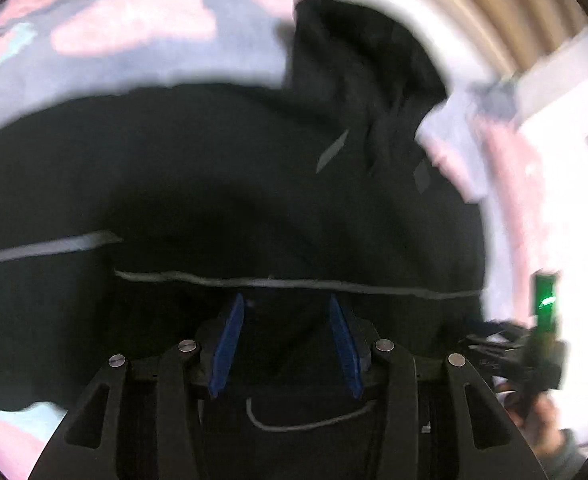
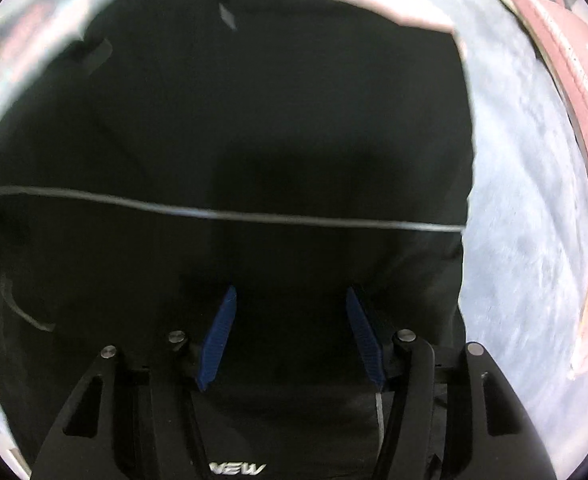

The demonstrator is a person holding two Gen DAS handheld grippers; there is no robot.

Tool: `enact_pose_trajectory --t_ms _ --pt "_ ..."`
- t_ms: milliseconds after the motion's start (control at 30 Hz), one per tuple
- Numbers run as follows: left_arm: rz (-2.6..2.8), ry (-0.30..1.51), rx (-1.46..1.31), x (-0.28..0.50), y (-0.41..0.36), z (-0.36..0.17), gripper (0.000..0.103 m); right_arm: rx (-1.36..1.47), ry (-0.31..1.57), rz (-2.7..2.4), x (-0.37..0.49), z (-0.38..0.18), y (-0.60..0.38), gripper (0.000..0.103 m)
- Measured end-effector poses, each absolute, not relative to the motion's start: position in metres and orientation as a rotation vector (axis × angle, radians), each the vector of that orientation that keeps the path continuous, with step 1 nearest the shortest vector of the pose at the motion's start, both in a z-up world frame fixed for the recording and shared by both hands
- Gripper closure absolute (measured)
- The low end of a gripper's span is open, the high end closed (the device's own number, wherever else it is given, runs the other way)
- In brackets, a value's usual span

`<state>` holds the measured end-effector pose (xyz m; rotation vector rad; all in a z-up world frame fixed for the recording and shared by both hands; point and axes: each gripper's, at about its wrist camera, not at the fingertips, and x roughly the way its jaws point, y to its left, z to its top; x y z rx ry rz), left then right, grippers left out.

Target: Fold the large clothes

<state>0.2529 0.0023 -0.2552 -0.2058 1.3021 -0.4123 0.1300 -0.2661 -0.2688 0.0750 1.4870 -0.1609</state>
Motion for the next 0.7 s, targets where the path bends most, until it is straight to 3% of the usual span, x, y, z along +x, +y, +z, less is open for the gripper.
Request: enact_pose_trajectory --t_ms 167,367,533,700 --pt "-0.328 1.303 -0.128 0.252 -0.021 -0.284 0.057 -0.017 1.53 -0.181 0.137 -0.27 -0.254 0.041" --pt "-0.353 1.241 -0.289 0.241 0.031 -0.243 0.057 -0.014 1.524 -0.172 0.139 -0.268 -0.261 0.041" --pt "-0.137 1.11 -0.449 0.216 0.149 -0.205 0.057 -0.032 1.532 -0.185 0.149 -0.266 -0.257 0.039" --pt "0.11 0.992 -0.738 0.179 0.304 -0.201 0.057 -0.068 1.545 -0.201 0.155 -0.259 -0.242 0.038"
